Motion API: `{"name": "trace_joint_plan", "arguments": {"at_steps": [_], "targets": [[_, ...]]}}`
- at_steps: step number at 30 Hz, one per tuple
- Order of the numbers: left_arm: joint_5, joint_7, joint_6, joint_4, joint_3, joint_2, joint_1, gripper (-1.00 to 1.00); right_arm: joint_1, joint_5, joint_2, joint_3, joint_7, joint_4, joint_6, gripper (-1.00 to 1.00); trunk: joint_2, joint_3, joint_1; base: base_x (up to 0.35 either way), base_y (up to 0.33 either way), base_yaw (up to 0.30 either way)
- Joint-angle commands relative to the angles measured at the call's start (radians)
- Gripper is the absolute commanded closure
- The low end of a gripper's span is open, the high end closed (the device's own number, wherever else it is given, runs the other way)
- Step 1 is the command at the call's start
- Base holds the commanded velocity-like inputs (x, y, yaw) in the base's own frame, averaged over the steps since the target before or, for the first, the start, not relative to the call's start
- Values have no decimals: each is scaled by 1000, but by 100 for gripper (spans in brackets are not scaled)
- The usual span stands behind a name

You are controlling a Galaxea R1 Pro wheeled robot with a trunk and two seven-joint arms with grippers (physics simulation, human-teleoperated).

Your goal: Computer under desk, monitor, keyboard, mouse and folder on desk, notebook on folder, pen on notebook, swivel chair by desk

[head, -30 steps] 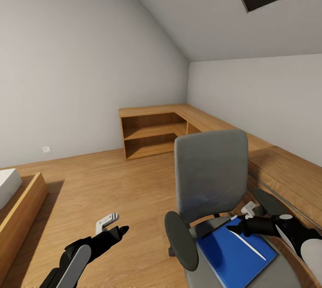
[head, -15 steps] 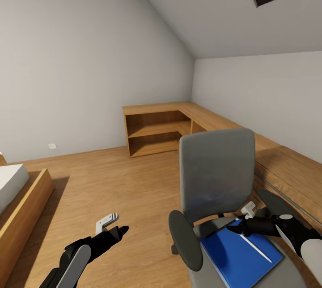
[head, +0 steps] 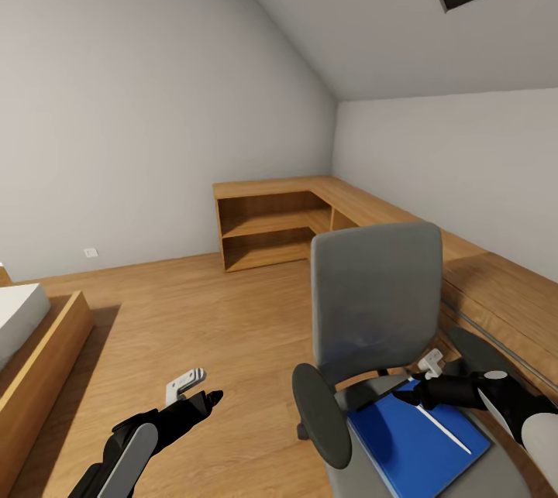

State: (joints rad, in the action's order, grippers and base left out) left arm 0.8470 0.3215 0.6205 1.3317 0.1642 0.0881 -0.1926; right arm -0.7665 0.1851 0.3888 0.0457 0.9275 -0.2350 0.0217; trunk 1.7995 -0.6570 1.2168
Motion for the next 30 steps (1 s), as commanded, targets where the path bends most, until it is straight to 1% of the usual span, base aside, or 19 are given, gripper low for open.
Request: {"name": "trace_joint_plan", "arguments": {"at_steps": [1,11,15,30], "targets": [[11,10,1,1,2,1,-1,-100,0,-1,1,5,2,-1,2,-100,1,-1,0,0,0,0],[11,10,1,1,2,1,-1,-100,0,0,2,6,2,-1,5,-100,1,-1,0,0,0,0],[11,10,1,1,2,1,-1,-100,0,0,2,6,2,-2,22,-100,1,-1,0,0,0,0],[11,10,1,1,2,1,-1,-100,0,0,3,2,0,-40,219,-100,1,-1,0,0,0,0]]}}
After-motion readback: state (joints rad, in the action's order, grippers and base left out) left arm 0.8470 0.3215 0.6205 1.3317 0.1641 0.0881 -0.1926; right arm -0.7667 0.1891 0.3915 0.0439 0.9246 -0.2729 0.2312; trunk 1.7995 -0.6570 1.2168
